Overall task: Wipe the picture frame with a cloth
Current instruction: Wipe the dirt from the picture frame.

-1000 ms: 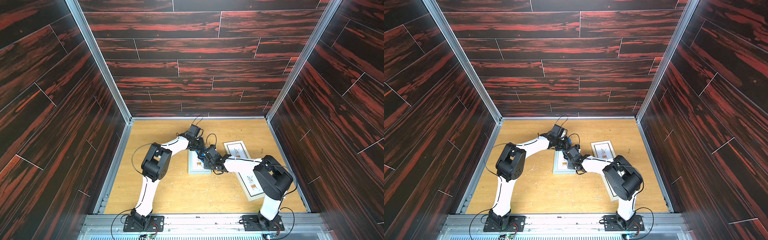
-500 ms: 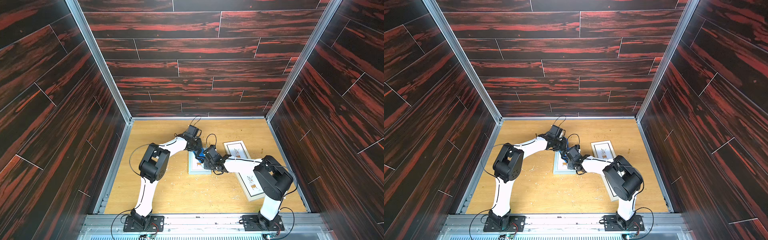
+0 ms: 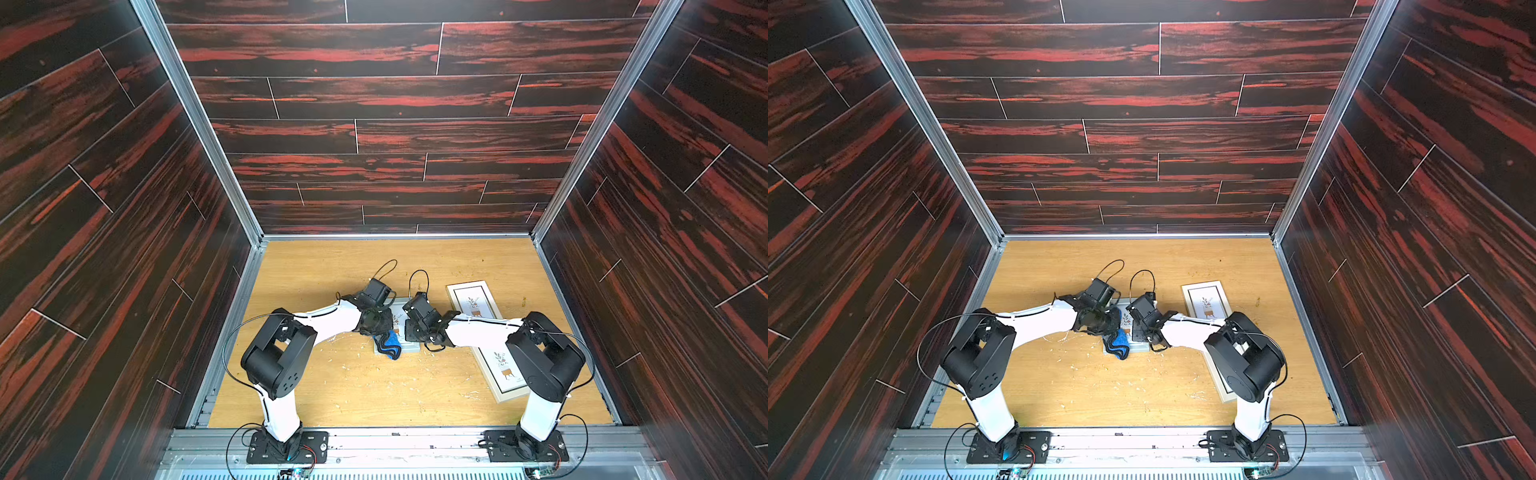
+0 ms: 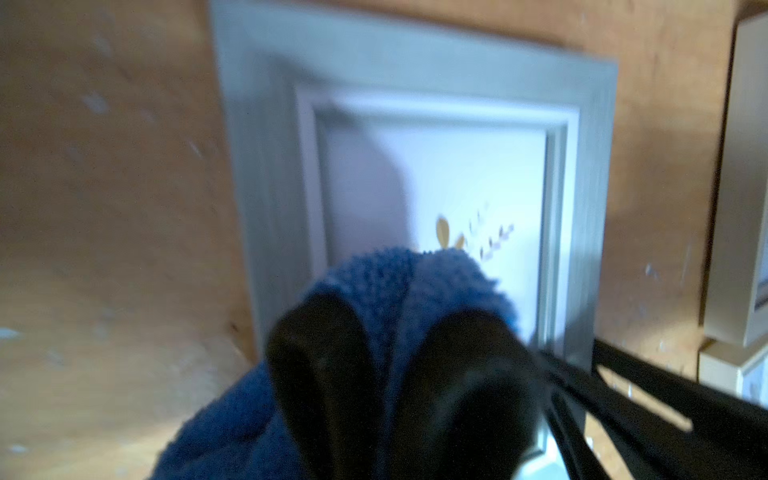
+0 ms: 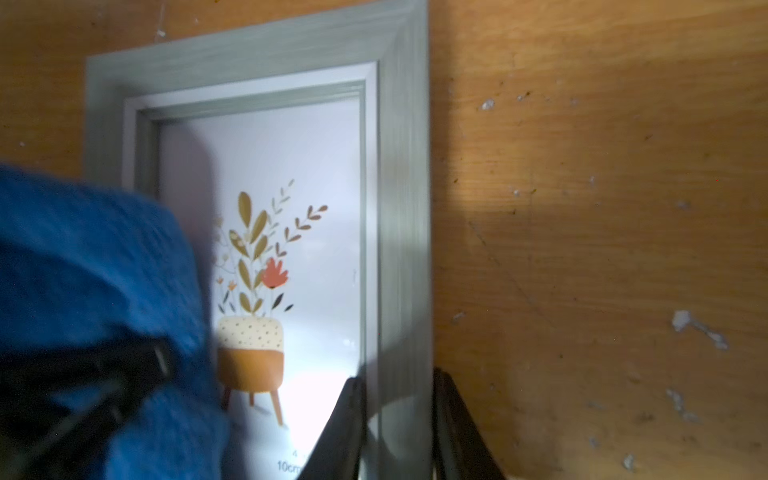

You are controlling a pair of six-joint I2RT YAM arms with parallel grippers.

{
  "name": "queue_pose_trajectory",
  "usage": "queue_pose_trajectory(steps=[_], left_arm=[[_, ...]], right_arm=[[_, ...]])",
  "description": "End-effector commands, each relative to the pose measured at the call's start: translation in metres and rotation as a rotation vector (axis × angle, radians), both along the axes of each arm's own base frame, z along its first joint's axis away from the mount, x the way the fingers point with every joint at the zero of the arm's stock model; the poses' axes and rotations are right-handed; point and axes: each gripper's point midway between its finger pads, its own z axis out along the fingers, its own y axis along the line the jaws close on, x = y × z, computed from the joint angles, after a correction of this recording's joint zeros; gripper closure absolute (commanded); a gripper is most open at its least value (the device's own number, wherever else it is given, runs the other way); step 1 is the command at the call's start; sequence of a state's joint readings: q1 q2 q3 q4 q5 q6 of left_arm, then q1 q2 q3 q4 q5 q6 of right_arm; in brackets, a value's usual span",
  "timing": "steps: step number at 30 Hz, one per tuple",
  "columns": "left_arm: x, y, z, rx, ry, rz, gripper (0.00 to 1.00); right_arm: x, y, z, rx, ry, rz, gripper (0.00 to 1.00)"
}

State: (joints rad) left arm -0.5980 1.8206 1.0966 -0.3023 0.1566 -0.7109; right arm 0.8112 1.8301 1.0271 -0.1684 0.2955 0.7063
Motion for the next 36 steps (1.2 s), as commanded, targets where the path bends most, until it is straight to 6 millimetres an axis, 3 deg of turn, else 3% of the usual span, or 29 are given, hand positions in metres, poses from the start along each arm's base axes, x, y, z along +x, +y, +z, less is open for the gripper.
queue_pose_trajectory(steps=[1,5,8,11,16,21,26,28,33,36], left_arm=[[-0.016,0.007,-0.019,0.035,0.095,0.005,1.0],[0.006,0.006,-0.008,0.012,0.083,0.011,1.0],[-0.012,-0.005,0.002,-0.023,0.064,-0.004,1.0],[-0.034,-0.02,-0.002,-0.101,0.084,-0.012,1.0],[-0.038,-0.051,-0.012,-0.189,0.108,-0.032,1.0],[-0.035,-0.014,-0.007,-0.125,0.076,0.035,1.0],[-0.051,0.028,-0.006,-0.045,0.074,0.056,1.0],[-0.051,0.024,-0.003,-0.067,0.06,0.058,1.0],[-0.049,-0.023,0.009,-0.106,0.024,-0.018,1.0],[-0.049,-0.018,0.006,-0.103,0.023,0.003,1.0]], right_arm=[[0.003,-0.012,-0.004,-0.048,0.01,-0.026,0.92],[0.005,-0.012,0.0,-0.049,0.001,-0.029,0.92],[0.004,-0.014,0.003,-0.047,-0.005,-0.039,0.92],[0.004,-0.014,0.001,-0.041,-0.004,-0.041,0.92],[0.004,-0.008,-0.004,-0.026,0.011,-0.026,0.92],[0.005,-0.015,0.0,-0.053,-0.004,-0.033,0.92],[0.005,-0.02,0.0,-0.057,-0.007,-0.045,0.92],[0.003,-0.02,-0.001,-0.05,-0.005,-0.046,0.92],[0.004,-0.016,-0.004,-0.039,0.004,-0.041,0.92],[0.005,-0.015,-0.002,-0.043,0.004,-0.035,0.92]])
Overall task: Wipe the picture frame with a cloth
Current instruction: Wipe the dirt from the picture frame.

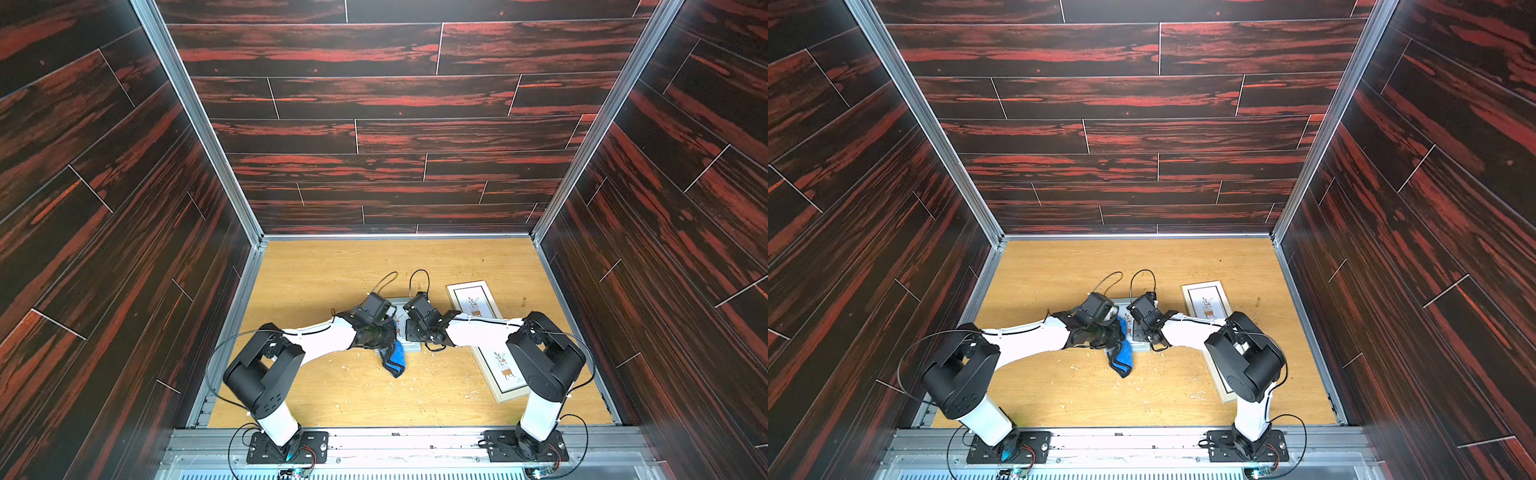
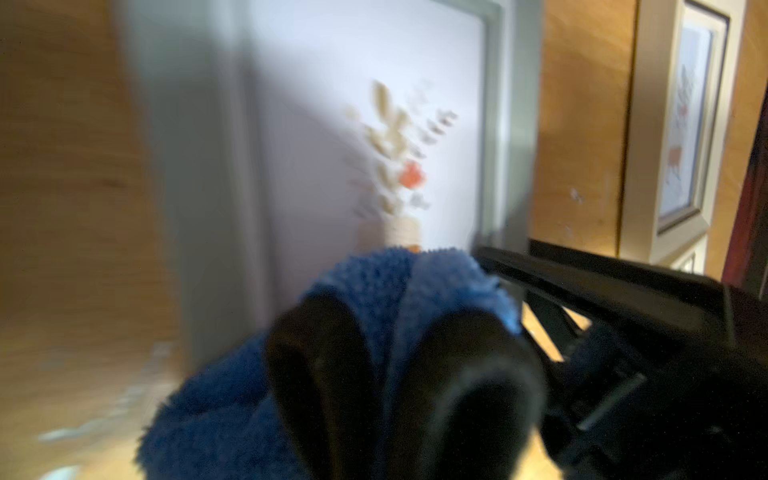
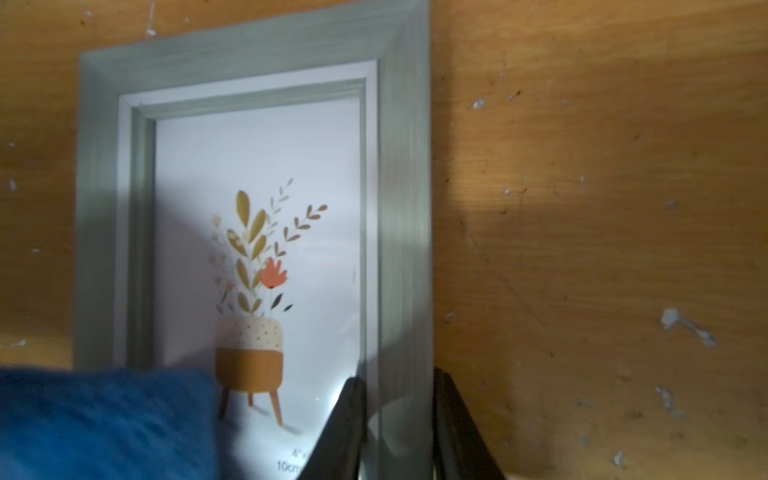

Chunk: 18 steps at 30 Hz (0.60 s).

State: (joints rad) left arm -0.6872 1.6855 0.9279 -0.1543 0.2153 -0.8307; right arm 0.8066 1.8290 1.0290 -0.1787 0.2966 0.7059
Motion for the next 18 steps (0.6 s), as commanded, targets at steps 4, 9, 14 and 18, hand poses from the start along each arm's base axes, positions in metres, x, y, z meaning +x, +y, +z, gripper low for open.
queue_pose_trajectory(steps=[4,9,14,18], left_arm=[[-0.006,0.053,-0.015,0.114,0.038,0.066,1.0],[0.002,0.046,-0.013,0.078,0.032,0.058,1.0],[0.04,0.013,-0.01,-0.033,0.0,0.099,1.0],[0.085,0.022,-0.006,0.004,-0.066,0.153,1.0]], right_arm=[[0.004,-0.016,0.0,-0.046,-0.012,-0.036,0.92],[0.0,-0.015,-0.005,-0.025,0.002,-0.037,0.92],[-0.001,-0.012,-0.002,-0.016,0.002,-0.028,0.92],[-0.002,-0.013,-0.001,-0.025,-0.001,-0.025,0.92]])
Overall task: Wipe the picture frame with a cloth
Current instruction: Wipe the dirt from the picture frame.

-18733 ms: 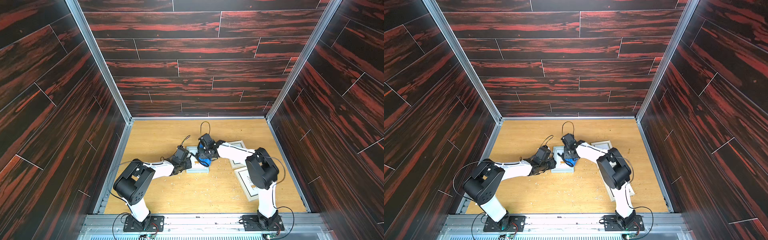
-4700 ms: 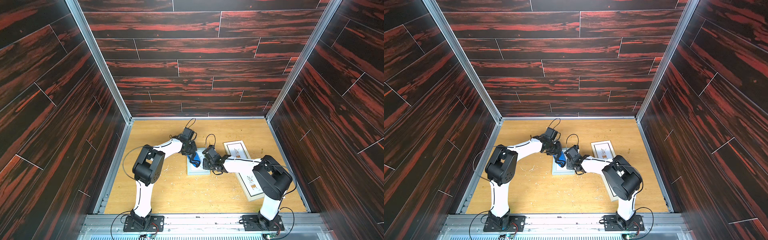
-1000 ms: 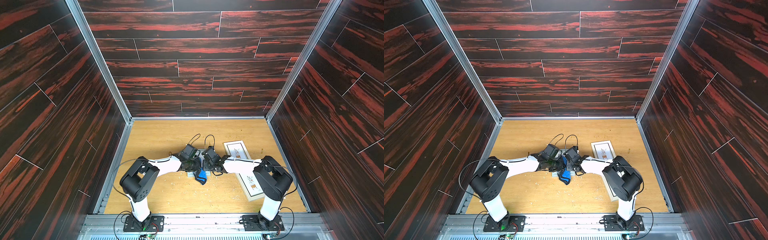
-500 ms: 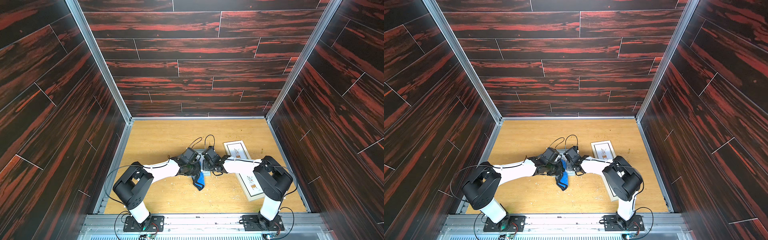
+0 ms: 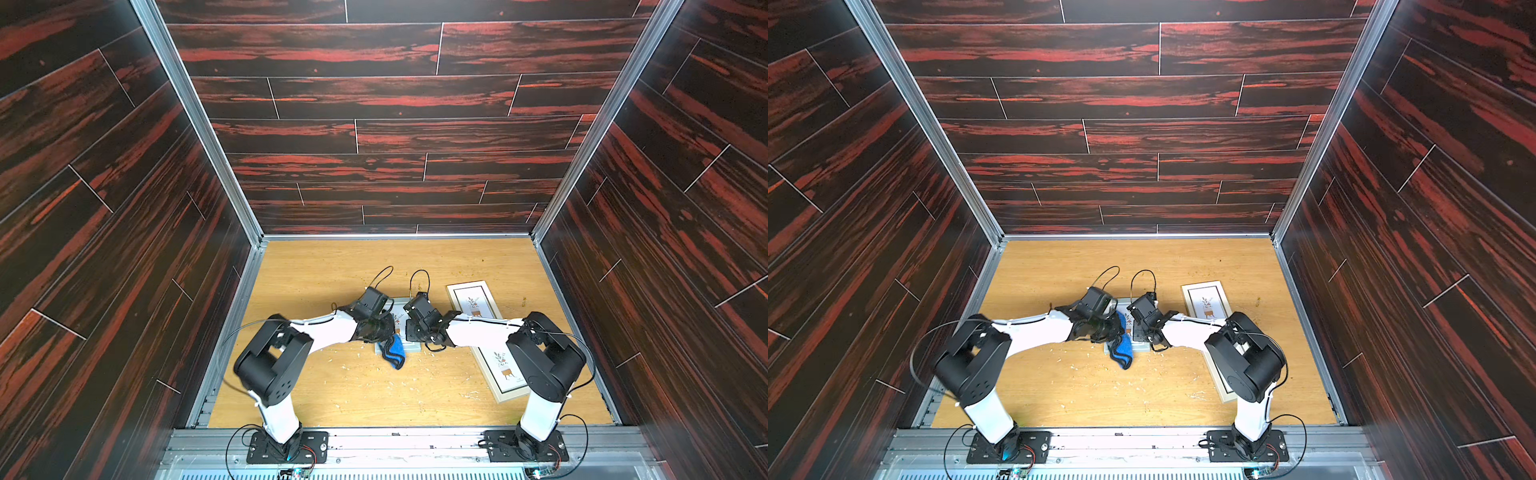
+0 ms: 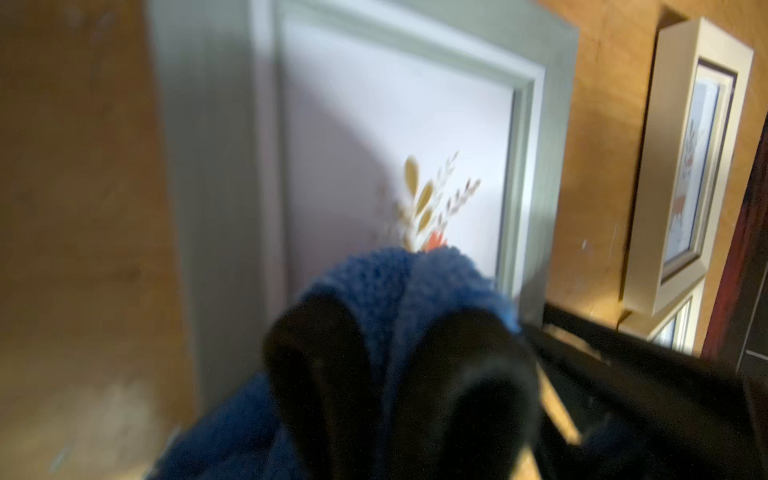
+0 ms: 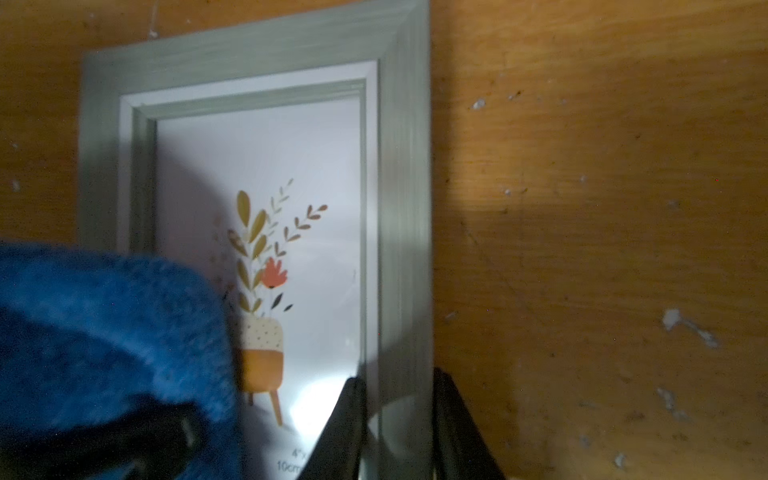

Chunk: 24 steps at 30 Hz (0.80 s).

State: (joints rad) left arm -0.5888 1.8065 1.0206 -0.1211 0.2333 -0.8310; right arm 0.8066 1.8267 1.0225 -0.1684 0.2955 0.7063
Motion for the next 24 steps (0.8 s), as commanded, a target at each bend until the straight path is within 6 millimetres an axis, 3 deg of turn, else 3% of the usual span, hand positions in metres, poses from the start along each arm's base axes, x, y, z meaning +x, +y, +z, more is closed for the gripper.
queue_pose_trajectory(steps=[1,4,7,11,15,17,21,24], left_arm=[[0.046,0.015,0.005,0.02,-0.075,0.078,1.0],[0.075,0.027,0.006,0.063,-0.095,0.102,1.0],[0.094,0.02,0.007,0.077,-0.113,0.087,1.0],[0.104,-0.01,0.0,0.036,-0.097,0.049,1.0],[0.098,-0.029,-0.004,0.006,-0.07,0.011,1.0],[0.097,-0.015,-0.004,0.016,-0.065,0.032,1.0],[0.097,0.033,-0.002,0.052,-0.079,0.103,1.0],[0.095,0.034,-0.001,0.074,-0.08,0.084,1.0]], right_arm=[[-0.003,-0.014,0.0,-0.033,0.002,-0.025,0.92],[-0.004,-0.014,-0.001,-0.035,0.003,-0.026,0.92],[-0.005,-0.012,-0.001,-0.025,0.005,-0.029,0.92],[-0.003,-0.01,0.001,-0.023,0.001,-0.029,0.92],[-0.001,-0.011,0.001,-0.046,-0.003,-0.027,0.92],[0.0,-0.012,0.001,-0.053,-0.003,-0.03,0.92],[0.0,-0.013,0.0,-0.053,-0.002,-0.032,0.92],[0.0,-0.01,-0.002,-0.046,0.003,-0.027,0.92]])
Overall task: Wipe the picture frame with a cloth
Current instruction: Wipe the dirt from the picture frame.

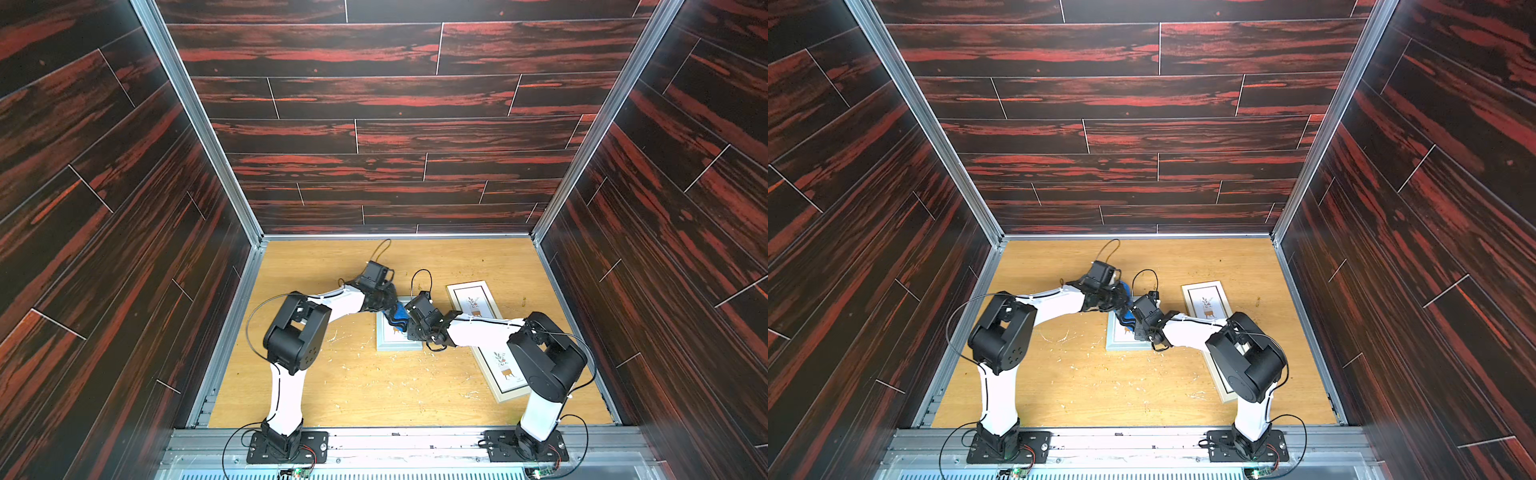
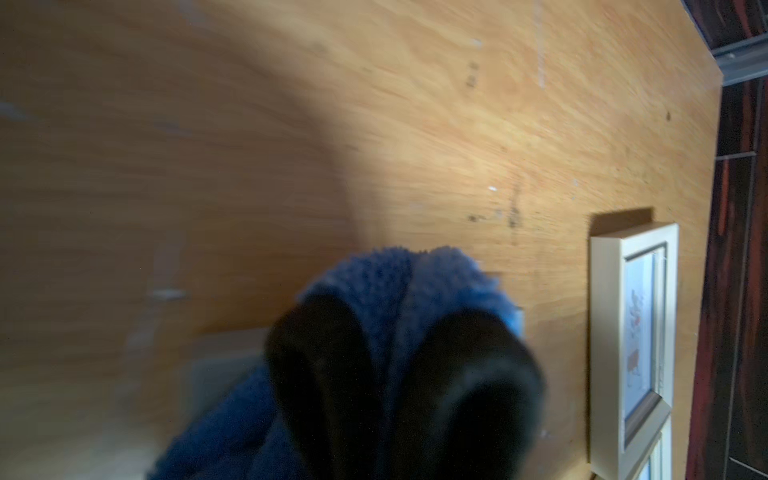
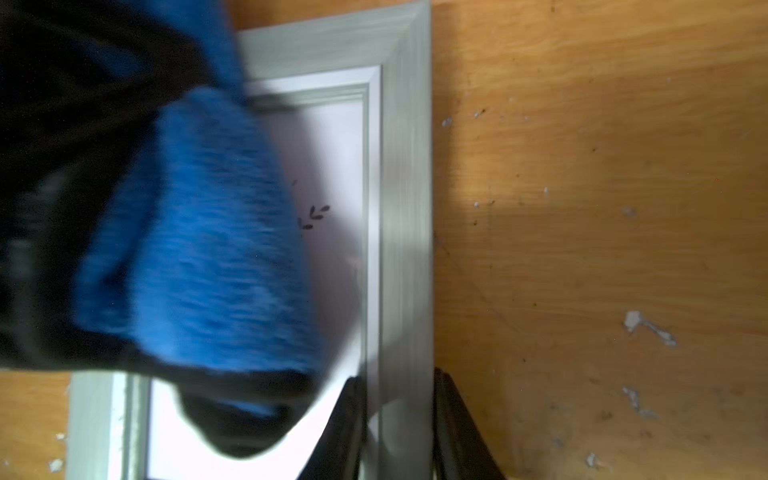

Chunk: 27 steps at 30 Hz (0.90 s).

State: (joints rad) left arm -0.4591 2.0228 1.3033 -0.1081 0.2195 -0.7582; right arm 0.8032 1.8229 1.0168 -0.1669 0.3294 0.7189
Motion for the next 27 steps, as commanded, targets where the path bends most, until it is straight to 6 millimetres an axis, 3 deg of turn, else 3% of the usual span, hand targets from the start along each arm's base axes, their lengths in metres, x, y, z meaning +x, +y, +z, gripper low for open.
queue_pose_trajectory(steps=[1,5,8,10,15,17,22,27], left_arm=[[-0.008,0.013,-0.007,0.069,0.031,-0.005,1.0],[-0.007,-0.035,-0.009,0.03,0.037,-0.068,1.0],[-0.001,-0.052,-0.011,0.012,0.04,-0.084,1.0],[-0.003,-0.047,-0.008,0.032,0.048,-0.087,1.0],[-0.01,0.008,0.002,0.14,0.039,-0.025,1.0],[-0.03,0.028,0.003,0.223,0.068,-0.034,1.0],[-0.091,0.035,-0.012,0.235,0.14,-0.082,1.0],[-0.132,0.01,-0.018,0.126,0.198,-0.14,1.0]], right_arm=[[-0.003,-0.002,-0.003,-0.029,0.021,0.005,0.92],[-0.001,0.0,-0.001,-0.029,0.022,0.006,0.92],[0.0,0.001,0.002,-0.021,0.017,0.005,0.92],[-0.001,-0.001,0.001,-0.029,0.018,0.001,0.92],[-0.003,-0.005,0.002,-0.032,0.013,-0.007,0.92],[-0.003,-0.006,0.0,-0.036,0.013,-0.008,0.92],[-0.002,-0.006,-0.001,-0.044,0.015,-0.005,0.92],[-0.001,-0.005,-0.003,-0.044,0.018,-0.008,0.92]])
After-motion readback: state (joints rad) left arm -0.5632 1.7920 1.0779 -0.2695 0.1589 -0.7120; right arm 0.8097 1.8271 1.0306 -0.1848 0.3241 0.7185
